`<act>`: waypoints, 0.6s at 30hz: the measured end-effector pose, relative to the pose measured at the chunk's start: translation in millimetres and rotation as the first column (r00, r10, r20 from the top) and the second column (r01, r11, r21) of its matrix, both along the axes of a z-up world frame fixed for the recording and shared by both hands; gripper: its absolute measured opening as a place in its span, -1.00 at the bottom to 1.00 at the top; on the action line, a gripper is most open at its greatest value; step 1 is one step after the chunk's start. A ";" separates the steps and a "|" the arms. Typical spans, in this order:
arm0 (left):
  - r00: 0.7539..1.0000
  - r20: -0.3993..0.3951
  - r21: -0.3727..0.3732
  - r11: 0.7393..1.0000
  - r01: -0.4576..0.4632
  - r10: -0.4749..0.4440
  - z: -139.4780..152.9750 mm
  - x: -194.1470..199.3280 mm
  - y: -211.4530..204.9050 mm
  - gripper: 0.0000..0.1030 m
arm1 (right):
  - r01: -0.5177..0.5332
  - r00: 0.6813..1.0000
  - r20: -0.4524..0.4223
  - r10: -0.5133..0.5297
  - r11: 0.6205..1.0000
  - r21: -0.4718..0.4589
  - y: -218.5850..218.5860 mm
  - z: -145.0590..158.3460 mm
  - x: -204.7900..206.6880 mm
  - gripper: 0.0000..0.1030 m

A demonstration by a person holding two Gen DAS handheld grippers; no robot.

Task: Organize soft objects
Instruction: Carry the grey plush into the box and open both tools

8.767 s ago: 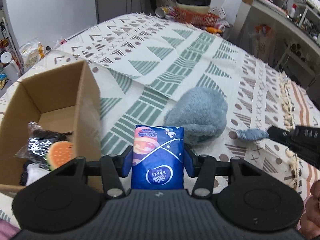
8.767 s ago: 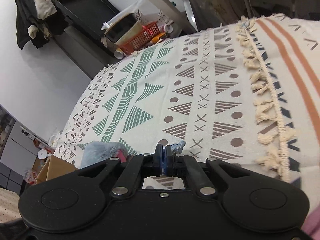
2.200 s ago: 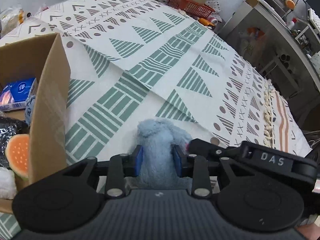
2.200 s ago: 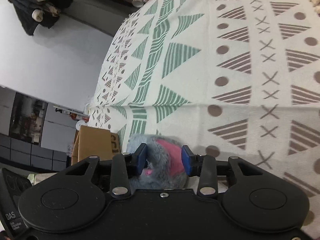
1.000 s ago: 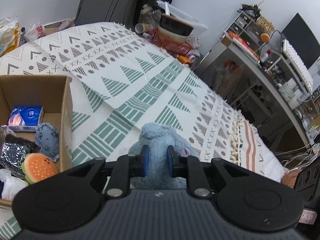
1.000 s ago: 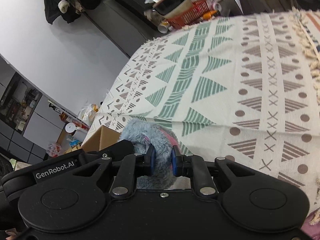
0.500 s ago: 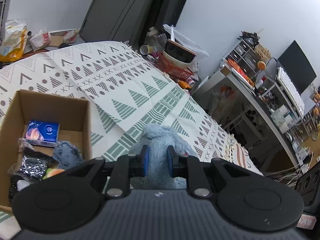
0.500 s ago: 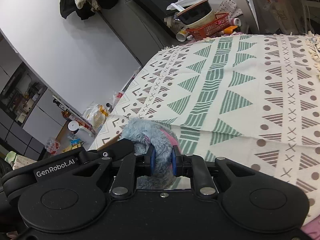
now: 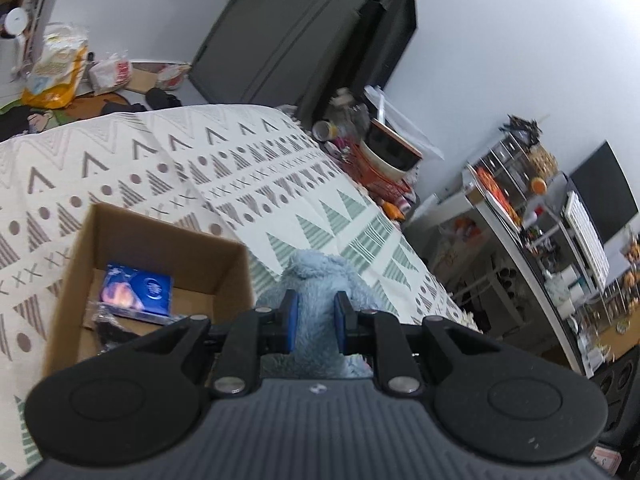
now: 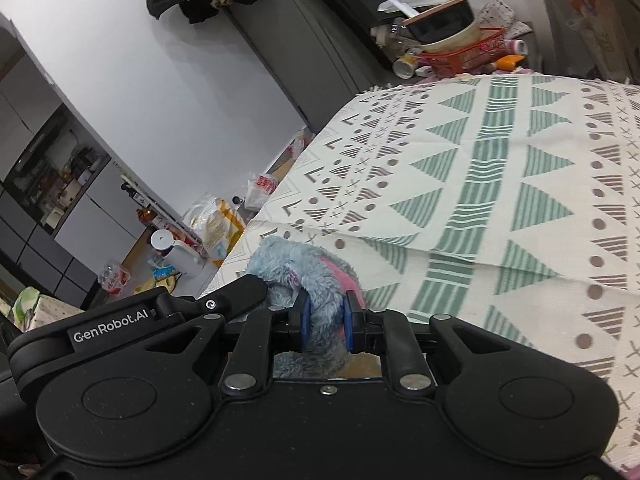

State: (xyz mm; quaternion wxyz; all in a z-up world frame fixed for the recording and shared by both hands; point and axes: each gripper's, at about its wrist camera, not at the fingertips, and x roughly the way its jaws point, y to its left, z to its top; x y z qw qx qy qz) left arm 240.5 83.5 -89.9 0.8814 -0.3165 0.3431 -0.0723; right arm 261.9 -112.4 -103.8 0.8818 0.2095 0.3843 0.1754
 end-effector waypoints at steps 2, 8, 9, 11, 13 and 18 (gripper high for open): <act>1.000 -0.008 -0.012 1.000 -0.023 0.022 -2.7 1.1 8.6 -0.66 | -0.008 1.000 -0.002 0.008 1.000 -0.007 8.9 -0.6 2.8 -0.69; 0.997 -0.022 -0.048 0.996 -0.081 0.080 -8.7 2.9 31.9 -0.66 | -0.035 0.999 0.000 0.035 0.999 -0.016 30.2 -0.6 11.6 -0.69; 0.996 -0.024 -0.056 0.994 -0.091 0.090 -9.9 2.8 35.9 -0.66 | -0.038 0.999 0.001 0.038 0.999 -0.018 33.7 -0.4 12.4 -0.69; 0.994 -0.027 -0.067 0.992 -0.111 0.109 -12.5 4.2 42.4 -0.66 | -0.043 0.999 0.000 0.043 0.999 -0.023 40.3 -1.6 16.2 -0.69; 0.991 -0.035 -0.071 0.989 -0.129 0.126 -14.9 5.5 48.0 -0.66 | -0.050 0.999 -0.004 0.050 0.998 -0.024 46.1 -3.8 19.6 -0.69; 0.986 -0.058 -0.076 0.984 -0.163 0.159 -22.1 9.8 60.9 -0.65 | -0.066 0.998 -0.014 0.065 0.997 -0.033 60.0 -11.7 27.5 -0.69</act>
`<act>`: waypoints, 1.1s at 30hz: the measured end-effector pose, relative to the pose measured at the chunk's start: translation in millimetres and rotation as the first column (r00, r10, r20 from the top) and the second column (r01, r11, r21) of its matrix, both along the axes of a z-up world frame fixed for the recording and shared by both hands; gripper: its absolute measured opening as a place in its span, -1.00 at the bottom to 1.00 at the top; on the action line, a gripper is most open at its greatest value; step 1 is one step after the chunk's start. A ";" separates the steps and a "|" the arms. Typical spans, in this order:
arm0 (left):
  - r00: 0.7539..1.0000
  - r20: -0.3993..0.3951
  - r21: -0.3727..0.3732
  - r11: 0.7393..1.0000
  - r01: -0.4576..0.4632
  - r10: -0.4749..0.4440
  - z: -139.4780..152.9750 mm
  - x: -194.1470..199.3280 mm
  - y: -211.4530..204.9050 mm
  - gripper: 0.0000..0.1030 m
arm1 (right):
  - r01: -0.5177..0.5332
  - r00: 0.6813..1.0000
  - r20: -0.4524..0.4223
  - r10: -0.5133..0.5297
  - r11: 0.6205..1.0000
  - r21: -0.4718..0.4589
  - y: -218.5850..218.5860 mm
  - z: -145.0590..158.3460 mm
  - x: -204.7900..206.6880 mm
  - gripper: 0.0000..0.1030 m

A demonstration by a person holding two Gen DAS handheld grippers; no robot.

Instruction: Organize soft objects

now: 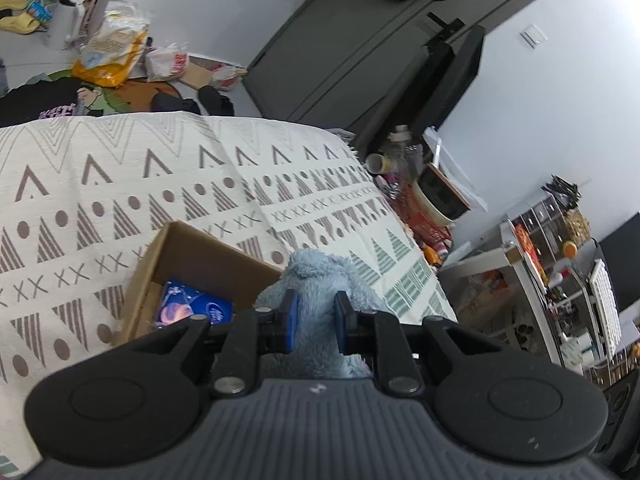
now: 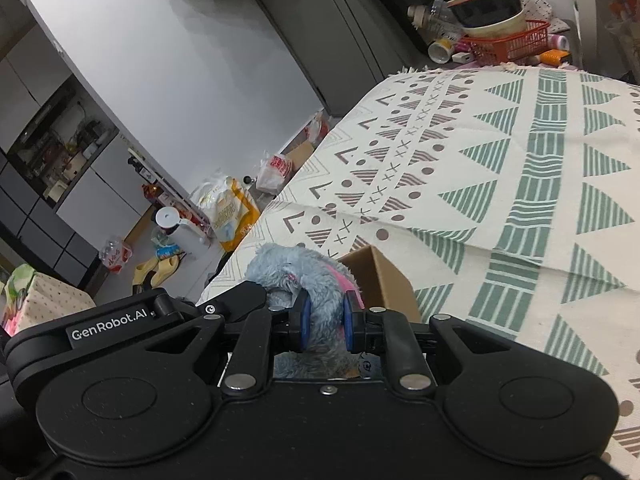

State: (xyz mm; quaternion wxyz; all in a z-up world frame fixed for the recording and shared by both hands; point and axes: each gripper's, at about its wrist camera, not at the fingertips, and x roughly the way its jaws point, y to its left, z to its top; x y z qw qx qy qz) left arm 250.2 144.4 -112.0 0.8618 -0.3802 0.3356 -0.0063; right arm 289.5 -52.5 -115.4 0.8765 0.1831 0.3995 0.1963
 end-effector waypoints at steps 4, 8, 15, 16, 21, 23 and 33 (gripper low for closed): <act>0.999 -0.028 -0.017 1.000 -0.019 0.018 -10.1 4.6 6.9 -0.65 | 0.002 1.000 -0.018 -0.002 1.000 -0.007 6.9 -7.5 5.7 -0.69; 0.999 -0.052 -0.006 1.000 -0.015 0.015 -17.7 10.6 6.6 -0.64 | 0.012 0.999 -0.030 -0.012 1.000 -0.025 9.7 -16.3 10.3 -0.60; 0.992 -0.122 0.060 0.998 -0.020 0.027 -22.4 19.5 6.3 -0.52 | 0.026 0.999 -0.029 -0.027 0.999 -0.039 -2.1 -12.3 3.3 -0.43; 0.991 -0.132 0.054 0.998 -0.023 0.030 -22.5 19.0 5.7 -0.49 | 0.029 0.999 -0.026 -0.031 0.999 -0.039 -5.5 -10.2 0.7 -0.42; 0.986 -0.165 0.130 0.991 -0.016 0.038 -16.1 13.5 -5.6 0.00 | 0.051 0.998 -0.032 -0.052 0.998 -0.025 -21.2 -6.0 -8.7 -0.33; 0.983 -0.178 0.140 0.990 -0.021 0.046 -13.1 8.6 -8.2 0.10 | 0.067 0.997 -0.032 -0.068 0.997 -0.024 -29.5 -3.8 -16.6 -0.21; 0.986 -0.165 0.258 0.964 0.068 -0.025 19.3 -23.2 -39.5 0.52 | 0.124 0.992 0.011 -0.123 0.991 -0.046 -77.7 23.7 -56.6 0.31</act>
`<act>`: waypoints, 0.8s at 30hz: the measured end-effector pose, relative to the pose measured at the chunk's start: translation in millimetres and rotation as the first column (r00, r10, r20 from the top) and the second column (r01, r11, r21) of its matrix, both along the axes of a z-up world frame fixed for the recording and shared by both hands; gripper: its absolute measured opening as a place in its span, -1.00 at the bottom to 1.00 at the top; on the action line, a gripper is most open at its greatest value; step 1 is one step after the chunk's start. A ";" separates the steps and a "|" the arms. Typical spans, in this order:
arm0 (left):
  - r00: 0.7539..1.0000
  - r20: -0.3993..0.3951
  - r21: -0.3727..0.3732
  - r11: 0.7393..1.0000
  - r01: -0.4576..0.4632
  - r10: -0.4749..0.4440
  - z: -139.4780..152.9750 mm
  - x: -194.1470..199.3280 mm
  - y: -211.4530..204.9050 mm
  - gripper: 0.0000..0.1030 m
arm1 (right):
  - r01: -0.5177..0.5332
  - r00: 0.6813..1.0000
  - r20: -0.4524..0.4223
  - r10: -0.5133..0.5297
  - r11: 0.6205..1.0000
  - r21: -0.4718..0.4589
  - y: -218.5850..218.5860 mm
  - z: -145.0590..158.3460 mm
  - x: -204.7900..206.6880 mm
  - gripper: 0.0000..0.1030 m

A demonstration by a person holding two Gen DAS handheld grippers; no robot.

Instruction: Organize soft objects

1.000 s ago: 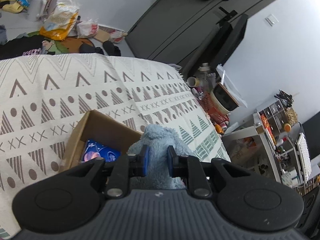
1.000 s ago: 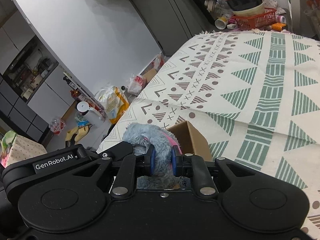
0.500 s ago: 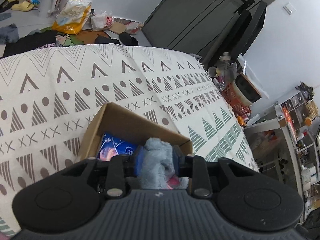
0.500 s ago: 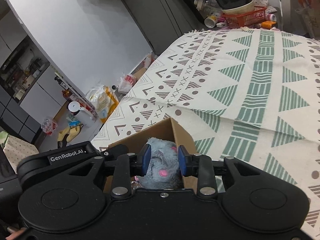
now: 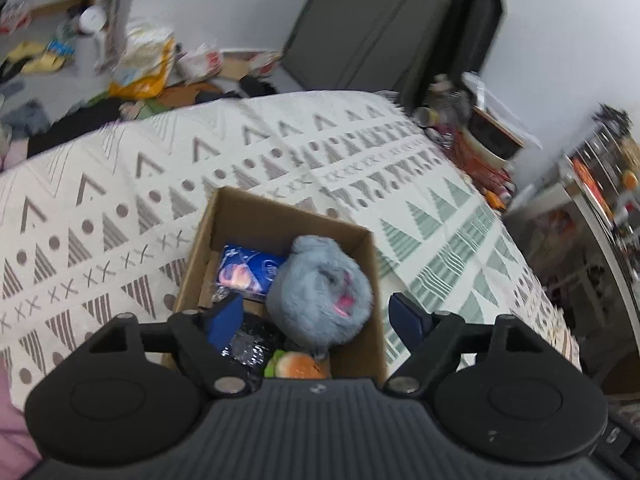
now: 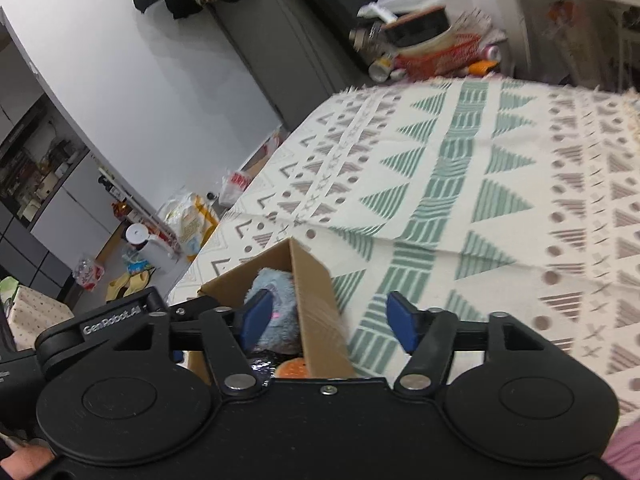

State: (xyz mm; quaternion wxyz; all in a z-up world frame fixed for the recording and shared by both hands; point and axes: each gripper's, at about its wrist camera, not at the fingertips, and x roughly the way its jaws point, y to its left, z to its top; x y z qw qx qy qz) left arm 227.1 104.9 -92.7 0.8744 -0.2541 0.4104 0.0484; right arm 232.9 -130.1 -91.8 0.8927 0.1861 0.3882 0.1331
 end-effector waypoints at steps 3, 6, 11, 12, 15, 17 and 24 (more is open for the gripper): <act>0.998 0.056 0.027 0.999 0.040 -0.041 17.0 -14.3 -11.0 0.52 | 0.014 1.000 0.024 -0.014 1.000 0.002 -13.7 12.0 -12.4 0.50; 0.992 0.098 0.047 0.996 0.077 -0.081 33.1 -28.3 -20.6 0.52 | 0.020 0.999 0.046 -0.020 1.000 -0.003 -23.6 21.6 -23.4 0.73; 0.988 0.127 0.100 0.992 0.074 -0.086 56.6 -49.8 -29.9 0.53 | 0.027 0.995 0.100 -0.026 1.000 -0.005 -35.4 38.4 -46.4 1.00; 0.987 0.133 0.110 0.991 0.076 -0.090 61.5 -54.2 -31.5 0.53 | 0.027 0.994 0.108 -0.026 1.000 -0.007 -37.4 41.3 -50.7 1.00; 0.983 0.158 0.112 0.991 0.079 -0.096 74.1 -69.5 -34.6 0.53 | 0.029 0.991 0.128 -0.027 0.999 -0.019 -42.9 48.9 -62.6 1.00; 0.979 0.174 0.115 0.990 0.083 -0.102 82.2 -80.4 -37.2 0.53 | 0.028 0.989 0.143 -0.026 0.999 -0.015 -47.4 53.2 -70.6 1.00; 0.958 0.247 0.163 0.981 0.109 -0.147 111.4 -119.0 -48.4 0.51 | 0.027 0.985 0.168 -0.028 1.000 0.009 -64.3 64.0 -96.5 1.00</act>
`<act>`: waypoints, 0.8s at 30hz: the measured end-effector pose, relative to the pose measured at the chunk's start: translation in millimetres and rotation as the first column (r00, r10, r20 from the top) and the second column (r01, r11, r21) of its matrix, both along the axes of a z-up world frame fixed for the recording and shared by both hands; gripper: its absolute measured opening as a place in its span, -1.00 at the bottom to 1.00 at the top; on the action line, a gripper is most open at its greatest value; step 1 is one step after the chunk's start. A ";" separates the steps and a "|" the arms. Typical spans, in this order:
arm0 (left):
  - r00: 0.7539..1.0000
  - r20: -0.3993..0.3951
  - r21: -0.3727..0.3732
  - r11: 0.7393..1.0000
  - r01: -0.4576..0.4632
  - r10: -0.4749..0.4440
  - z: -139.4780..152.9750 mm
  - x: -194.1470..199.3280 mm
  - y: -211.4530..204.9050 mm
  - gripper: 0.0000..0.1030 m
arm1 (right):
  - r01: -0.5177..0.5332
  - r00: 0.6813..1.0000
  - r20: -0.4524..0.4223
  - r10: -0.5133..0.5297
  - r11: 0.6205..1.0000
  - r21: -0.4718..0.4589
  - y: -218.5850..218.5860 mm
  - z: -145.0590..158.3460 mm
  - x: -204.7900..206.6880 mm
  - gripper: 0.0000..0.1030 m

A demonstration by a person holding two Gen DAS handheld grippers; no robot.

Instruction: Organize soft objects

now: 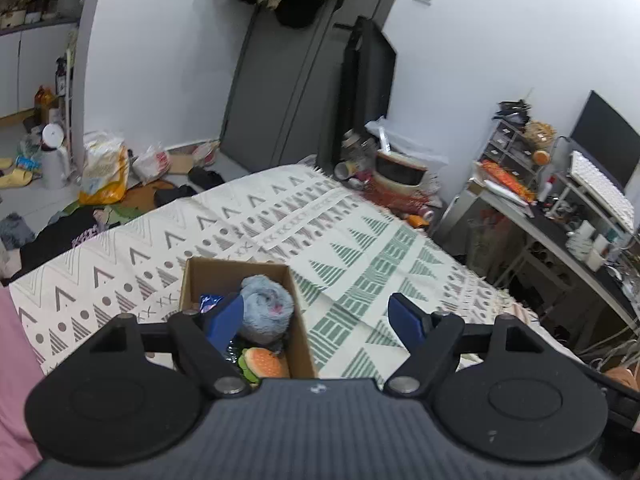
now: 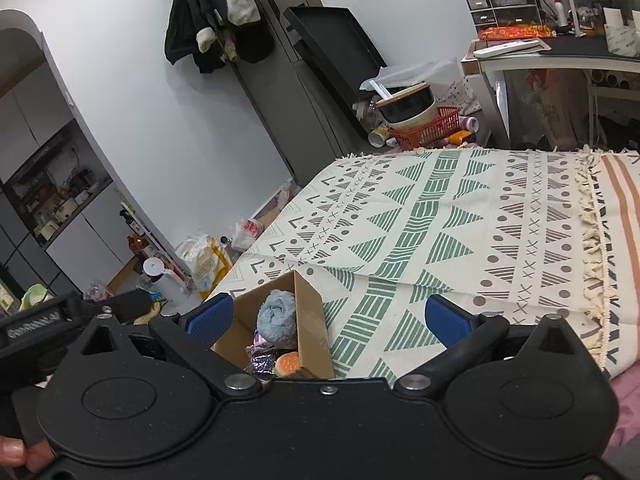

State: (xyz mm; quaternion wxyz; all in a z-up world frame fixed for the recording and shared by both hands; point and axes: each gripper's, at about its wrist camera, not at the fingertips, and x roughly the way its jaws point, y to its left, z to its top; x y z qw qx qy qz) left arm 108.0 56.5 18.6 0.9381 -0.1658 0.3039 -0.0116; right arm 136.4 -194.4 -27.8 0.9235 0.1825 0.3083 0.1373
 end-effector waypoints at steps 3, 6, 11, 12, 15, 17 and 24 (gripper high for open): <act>1.000 0.024 0.014 1.000 0.004 -0.005 10.5 -13.3 -3.8 0.51 | 0.000 1.000 -0.005 0.000 1.000 0.007 -6.7 3.2 -8.8 1.00; 0.999 0.033 0.011 1.000 0.007 -0.007 17.6 -25.3 -5.3 0.52 | -0.009 1.000 -0.002 0.009 1.000 0.018 -13.8 6.9 -18.0 1.00; 1.000 0.020 0.001 1.000 0.011 -0.011 27.5 -40.9 -5.9 0.52 | -0.023 1.000 0.014 0.023 1.000 0.009 -18.7 14.7 -31.9 1.00; 1.000 0.025 0.001 1.000 0.010 -0.010 29.6 -45.1 -6.1 0.52 | -0.027 0.999 0.021 0.027 1.000 0.010 -19.3 16.8 -34.8 1.00; 0.999 0.037 0.020 1.000 -0.001 0.001 36.2 -56.6 -7.2 0.51 | -0.042 0.998 0.038 0.042 0.999 0.012 -21.6 21.7 -44.3 1.00; 0.999 0.040 0.024 1.000 -0.004 0.003 39.2 -63.0 -8.4 0.51 | -0.048 0.998 0.045 0.047 0.999 0.015 -23.0 24.2 -49.6 1.00; 1.000 0.013 0.038 0.999 -0.008 0.007 44.8 -81.2 -13.0 0.52 | -0.066 0.996 0.053 0.066 0.998 0.013 -30.5 29.3 -67.1 1.00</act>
